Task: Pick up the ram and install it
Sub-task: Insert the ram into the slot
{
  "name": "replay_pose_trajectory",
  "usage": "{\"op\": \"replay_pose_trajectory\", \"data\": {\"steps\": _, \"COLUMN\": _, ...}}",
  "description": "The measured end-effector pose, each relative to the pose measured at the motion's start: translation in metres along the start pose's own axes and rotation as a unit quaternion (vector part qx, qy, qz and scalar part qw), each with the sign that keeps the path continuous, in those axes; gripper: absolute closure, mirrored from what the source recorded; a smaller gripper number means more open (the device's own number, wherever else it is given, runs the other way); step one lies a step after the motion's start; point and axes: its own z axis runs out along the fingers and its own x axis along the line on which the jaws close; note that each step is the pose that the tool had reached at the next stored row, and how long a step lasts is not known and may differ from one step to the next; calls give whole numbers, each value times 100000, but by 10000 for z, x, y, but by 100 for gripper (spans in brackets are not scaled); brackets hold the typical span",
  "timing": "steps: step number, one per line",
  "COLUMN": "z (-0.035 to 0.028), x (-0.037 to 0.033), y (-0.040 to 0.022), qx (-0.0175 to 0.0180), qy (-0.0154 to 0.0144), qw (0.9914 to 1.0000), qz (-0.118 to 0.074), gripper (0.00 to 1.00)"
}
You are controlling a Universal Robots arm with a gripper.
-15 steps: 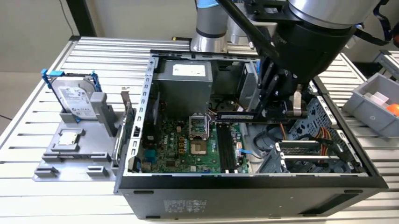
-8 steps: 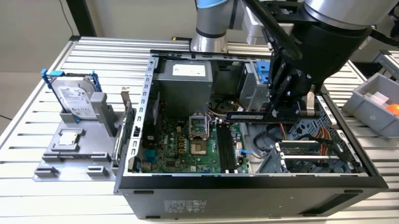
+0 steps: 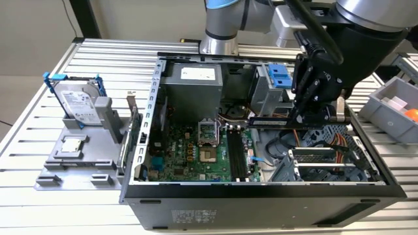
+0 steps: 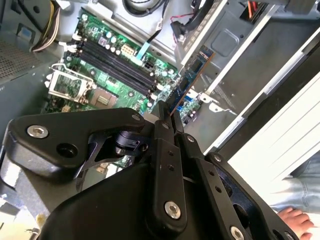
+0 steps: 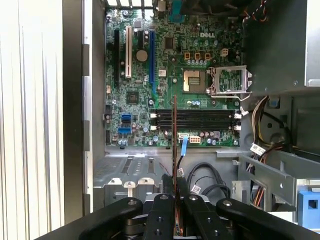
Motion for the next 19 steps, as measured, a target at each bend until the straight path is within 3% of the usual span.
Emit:
{"op": "replay_pose_trajectory", "data": {"steps": 8, "z": -3, "x": -2, "y": -113, "qx": 0, "qy": 1, "qw": 100000, "qz": -1, "gripper": 100}}
{"op": "replay_pose_trajectory", "data": {"steps": 19, "z": -3, "x": -3, "y": -123, "qx": 0, "qy": 1, "qw": 100000, "qz": 0, "gripper": 100}}
